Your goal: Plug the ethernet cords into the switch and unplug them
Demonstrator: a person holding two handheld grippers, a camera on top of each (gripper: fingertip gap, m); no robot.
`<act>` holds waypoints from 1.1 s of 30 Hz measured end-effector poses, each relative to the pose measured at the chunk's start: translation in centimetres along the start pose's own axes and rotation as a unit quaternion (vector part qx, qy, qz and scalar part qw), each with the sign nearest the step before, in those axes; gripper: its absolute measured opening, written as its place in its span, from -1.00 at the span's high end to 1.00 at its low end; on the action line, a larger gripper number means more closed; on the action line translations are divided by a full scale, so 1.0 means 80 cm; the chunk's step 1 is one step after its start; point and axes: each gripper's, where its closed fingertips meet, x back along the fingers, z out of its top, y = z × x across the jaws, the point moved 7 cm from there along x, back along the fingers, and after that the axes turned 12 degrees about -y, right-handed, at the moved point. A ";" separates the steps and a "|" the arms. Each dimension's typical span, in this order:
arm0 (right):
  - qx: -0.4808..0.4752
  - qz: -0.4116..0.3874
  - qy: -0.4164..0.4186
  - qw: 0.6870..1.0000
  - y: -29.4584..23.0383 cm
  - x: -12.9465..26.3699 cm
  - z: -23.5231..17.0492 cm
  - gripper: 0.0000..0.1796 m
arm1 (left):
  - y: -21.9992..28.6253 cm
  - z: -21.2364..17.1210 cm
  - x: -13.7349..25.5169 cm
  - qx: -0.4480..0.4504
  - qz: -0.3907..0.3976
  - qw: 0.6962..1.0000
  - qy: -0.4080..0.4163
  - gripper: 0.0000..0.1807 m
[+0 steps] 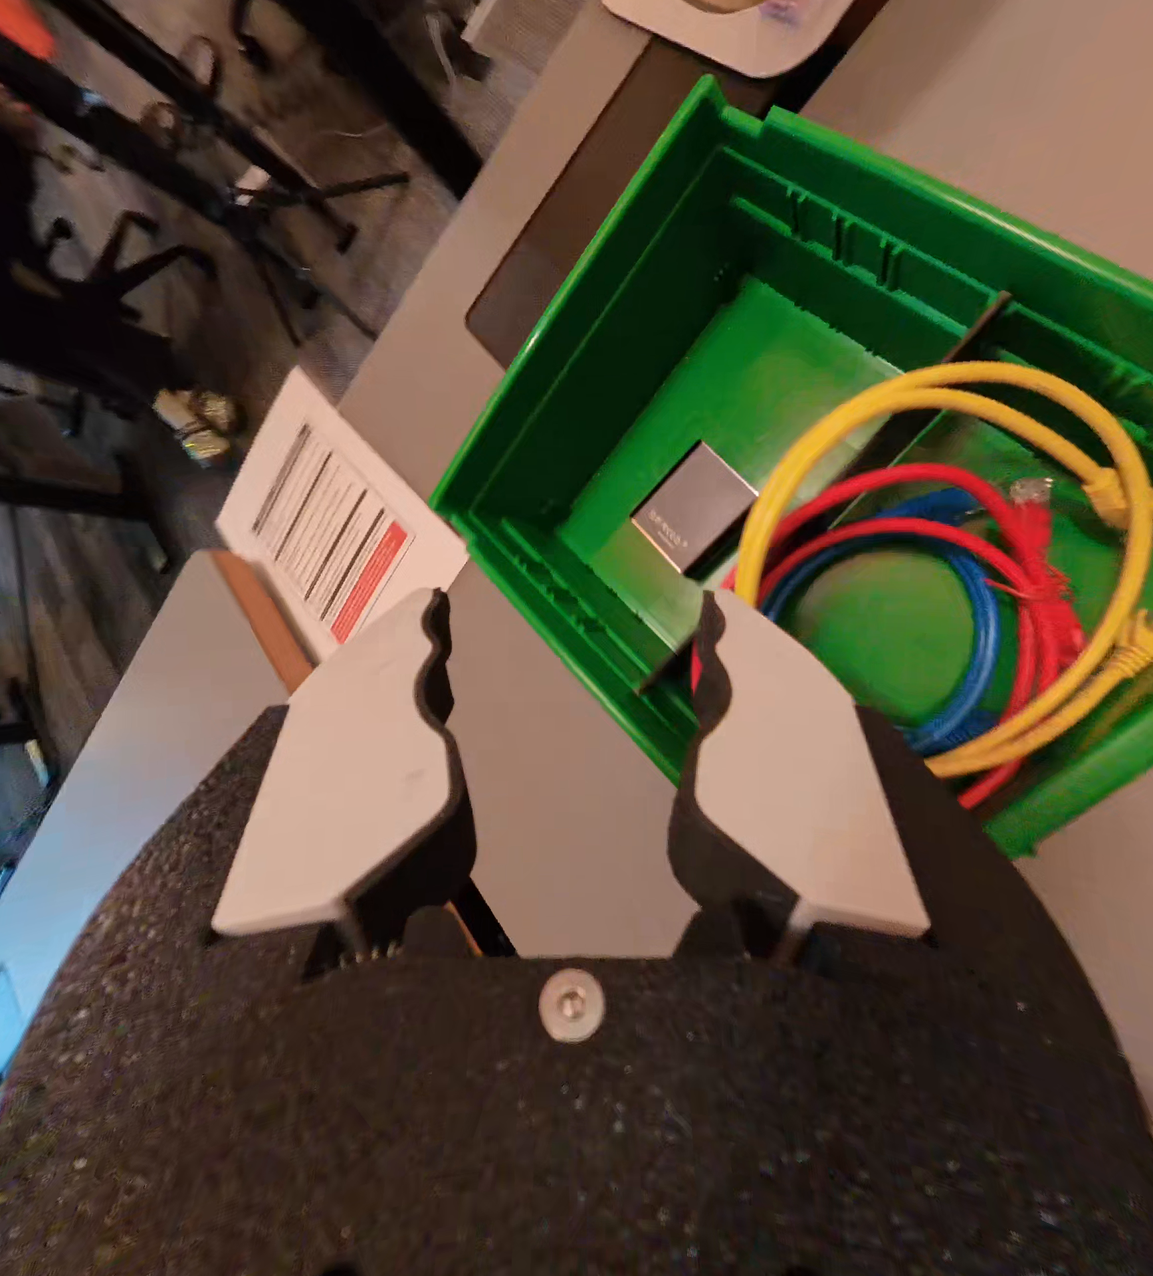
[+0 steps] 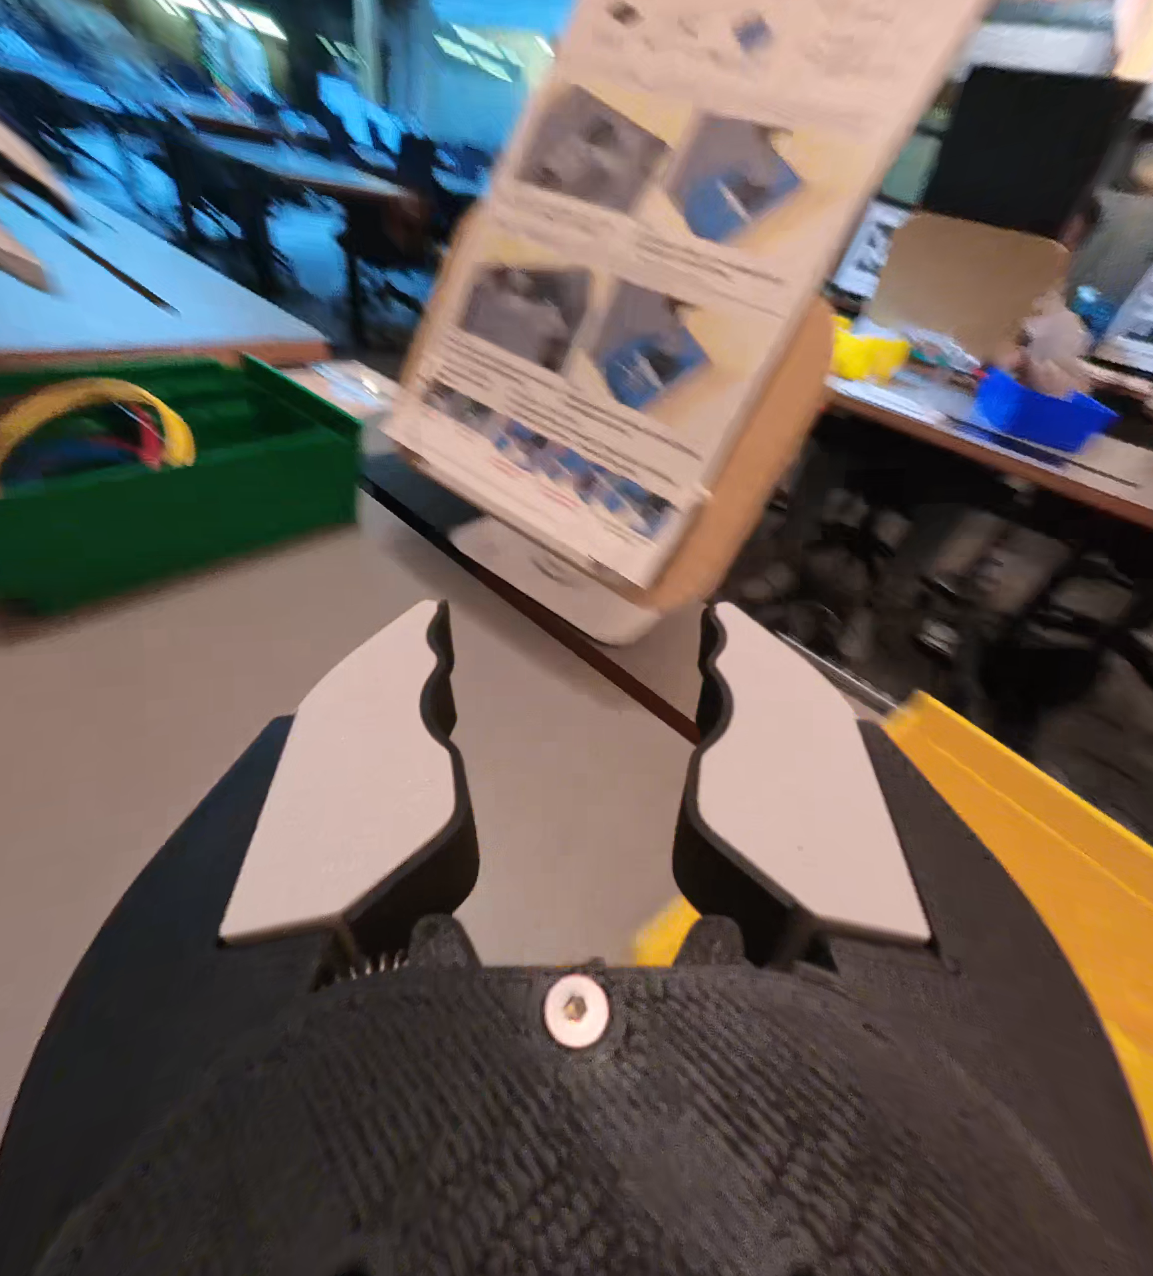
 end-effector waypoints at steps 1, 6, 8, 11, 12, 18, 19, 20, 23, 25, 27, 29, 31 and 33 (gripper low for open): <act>-0.009 0.021 0.021 1.000 -0.019 -0.019 0.009 0.19 | -0.008 0.014 -0.016 -0.016 -0.019 1.000 -0.011 0.23; -0.034 0.075 0.062 0.995 -0.068 -0.087 0.018 0.01 | -0.019 0.051 -0.105 -0.153 -0.042 0.979 -0.126 0.21; -0.033 0.099 0.043 0.994 -0.075 -0.098 0.016 0.02 | -0.011 0.051 -0.138 -0.219 -0.053 0.958 -0.178 0.21; -0.023 0.090 0.028 0.995 -0.073 -0.104 0.002 0.00 | 0.004 0.047 -0.179 -0.277 -0.088 0.930 -0.226 0.23; -0.026 0.092 0.016 0.995 -0.072 -0.105 -0.003 -0.02 | 0.008 0.046 -0.189 -0.288 -0.102 0.923 -0.233 0.23; -0.047 0.103 0.000 0.994 -0.065 -0.110 -0.015 -0.02 | 0.039 0.045 -0.222 -0.298 -0.197 0.899 -0.254 0.22; -0.045 0.106 -0.006 0.993 -0.066 -0.111 -0.016 -0.02 | 0.043 0.043 -0.225 -0.300 -0.209 0.893 -0.261 0.27; -0.042 0.106 -0.011 0.993 -0.067 -0.112 -0.017 -0.02 | 0.047 0.041 -0.229 -0.304 -0.218 0.889 -0.265 0.30; -0.024 0.105 -0.022 0.994 -0.071 -0.115 -0.018 0.00 | 0.054 0.037 -0.238 -0.323 -0.219 0.878 -0.278 0.27; -0.018 0.103 -0.030 0.994 -0.073 -0.118 -0.020 0.03 | 0.053 0.037 -0.238 -0.327 -0.216 0.877 -0.279 0.30; -0.011 0.109 -0.039 0.993 -0.077 -0.120 -0.021 0.04 | 0.051 0.038 -0.237 -0.325 -0.197 0.886 -0.267 0.31; -0.007 0.111 -0.038 0.993 -0.080 -0.121 -0.020 0.05 | 0.040 0.043 -0.229 -0.300 -0.156 0.909 -0.243 0.31; -0.005 0.117 -0.028 0.993 -0.086 -0.122 -0.015 0.05 | 0.022 0.052 -0.206 -0.264 -0.117 0.934 -0.210 0.31; 0.001 0.121 -0.012 0.993 -0.093 -0.123 -0.007 0.07 | 0.003 0.068 -0.167 -0.211 -0.081 0.962 -0.155 0.32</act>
